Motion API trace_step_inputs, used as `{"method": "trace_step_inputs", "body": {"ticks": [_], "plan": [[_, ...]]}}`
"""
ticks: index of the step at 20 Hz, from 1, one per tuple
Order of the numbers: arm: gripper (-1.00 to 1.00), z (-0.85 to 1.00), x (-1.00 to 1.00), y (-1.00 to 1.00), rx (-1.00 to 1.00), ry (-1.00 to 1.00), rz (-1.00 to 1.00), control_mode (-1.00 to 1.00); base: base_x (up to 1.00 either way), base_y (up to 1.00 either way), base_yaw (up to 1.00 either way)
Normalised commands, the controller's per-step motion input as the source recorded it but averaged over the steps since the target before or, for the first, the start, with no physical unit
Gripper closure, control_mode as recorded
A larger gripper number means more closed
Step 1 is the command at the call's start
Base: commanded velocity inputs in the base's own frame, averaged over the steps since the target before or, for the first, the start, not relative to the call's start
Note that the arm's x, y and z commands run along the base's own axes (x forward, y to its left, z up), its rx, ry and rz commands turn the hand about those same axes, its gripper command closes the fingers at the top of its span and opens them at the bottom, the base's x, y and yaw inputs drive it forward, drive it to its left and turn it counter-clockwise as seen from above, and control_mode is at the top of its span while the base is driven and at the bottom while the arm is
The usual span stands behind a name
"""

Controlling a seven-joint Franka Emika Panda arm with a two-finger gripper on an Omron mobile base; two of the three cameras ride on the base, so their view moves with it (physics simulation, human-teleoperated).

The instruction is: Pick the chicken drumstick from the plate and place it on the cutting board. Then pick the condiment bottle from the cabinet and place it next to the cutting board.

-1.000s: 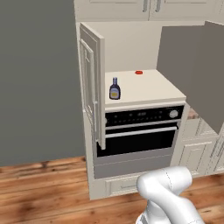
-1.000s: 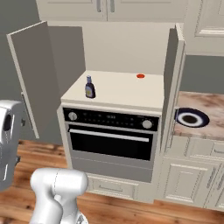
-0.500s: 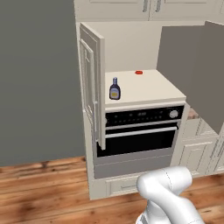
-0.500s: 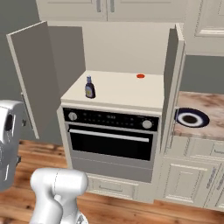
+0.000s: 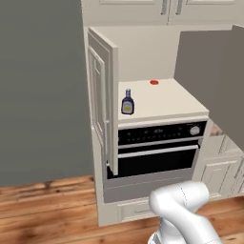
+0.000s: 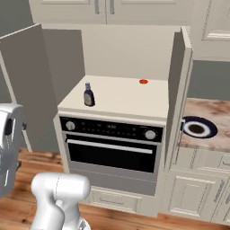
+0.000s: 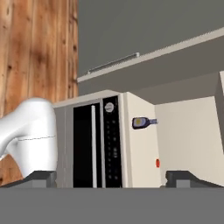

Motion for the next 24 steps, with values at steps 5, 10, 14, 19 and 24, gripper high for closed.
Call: {"method": "trace_step_inputs", "body": {"ticks": [5,10,14,19,24], "plan": [[-1.00,0.00,0.00,0.00,0.00,0.00,0.00,1.00,0.68,0.00,0.00],[-1.00,0.00,0.00,0.00,0.00,0.00,0.00,1.00,0.59,0.00,0.00],[-1.00,0.00,0.00,0.00,0.00,0.00,0.00,1.00,0.50,0.00,0.00],[-1.00,0.00,0.00,0.00,0.00,0.00,0.00,1.00,0.50,0.00,0.00],[-1.00,0.00,0.00,0.00,0.00,0.00,0.00,1.00,0.47,0.00,0.00]]}}
